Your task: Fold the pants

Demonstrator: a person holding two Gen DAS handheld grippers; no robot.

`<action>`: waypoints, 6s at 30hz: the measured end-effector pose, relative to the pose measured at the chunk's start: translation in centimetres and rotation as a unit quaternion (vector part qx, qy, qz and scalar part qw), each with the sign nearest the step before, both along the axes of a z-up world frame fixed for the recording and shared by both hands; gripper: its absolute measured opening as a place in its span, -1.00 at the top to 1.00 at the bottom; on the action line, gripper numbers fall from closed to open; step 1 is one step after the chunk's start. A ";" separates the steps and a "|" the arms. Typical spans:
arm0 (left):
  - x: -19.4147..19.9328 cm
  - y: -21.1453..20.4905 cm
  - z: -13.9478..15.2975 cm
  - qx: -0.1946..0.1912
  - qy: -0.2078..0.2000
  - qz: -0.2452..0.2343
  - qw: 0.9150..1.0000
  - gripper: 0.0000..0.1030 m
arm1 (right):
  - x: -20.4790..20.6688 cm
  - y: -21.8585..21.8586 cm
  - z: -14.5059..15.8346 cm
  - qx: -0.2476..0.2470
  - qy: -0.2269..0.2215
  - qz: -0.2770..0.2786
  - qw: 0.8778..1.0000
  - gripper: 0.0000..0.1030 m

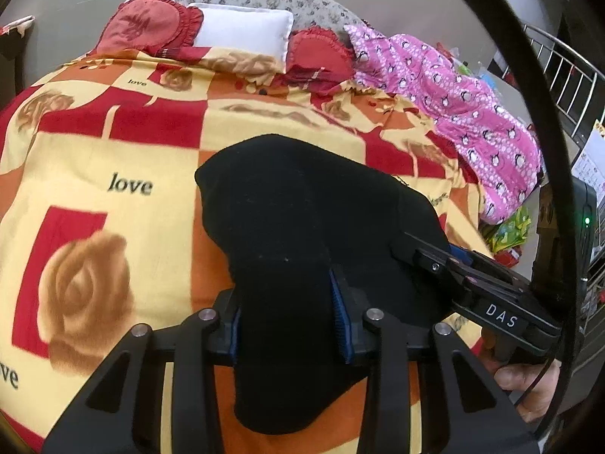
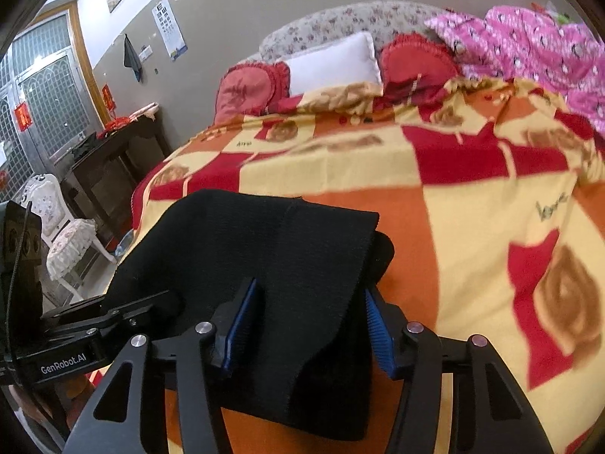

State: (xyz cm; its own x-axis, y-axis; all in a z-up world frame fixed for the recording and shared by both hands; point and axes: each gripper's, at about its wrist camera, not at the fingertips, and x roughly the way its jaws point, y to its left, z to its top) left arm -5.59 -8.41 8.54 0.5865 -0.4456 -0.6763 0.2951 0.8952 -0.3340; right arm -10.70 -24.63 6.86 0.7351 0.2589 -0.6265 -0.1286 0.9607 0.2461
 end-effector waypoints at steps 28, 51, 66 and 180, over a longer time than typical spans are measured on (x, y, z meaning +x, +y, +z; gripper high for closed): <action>5.7 -1.7 -1.9 0.112 -0.014 0.048 0.992 -0.22 | 2.3 1.6 -1.0 -0.080 0.027 0.039 0.996 0.05; 6.1 -1.4 -3.2 0.102 0.001 0.047 0.994 -0.26 | 4.9 1.1 -2.4 -0.086 0.034 0.012 0.996 0.01; 6.3 -1.4 -3.5 0.090 0.018 0.050 0.995 -0.38 | 4.7 0.7 -1.9 -0.073 0.037 0.014 0.997 -0.15; -2.7 4.6 -1.9 0.122 -0.059 0.130 0.982 -0.58 | -1.7 4.8 -0.4 -0.102 0.027 -0.015 0.994 -0.94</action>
State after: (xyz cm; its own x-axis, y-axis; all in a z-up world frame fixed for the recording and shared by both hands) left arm -8.26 -3.86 6.64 0.7402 -0.1024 -0.6646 0.0688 0.9947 -0.0766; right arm -12.44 -19.78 6.41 0.7038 0.1010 -0.7031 -0.0916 0.9945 0.0512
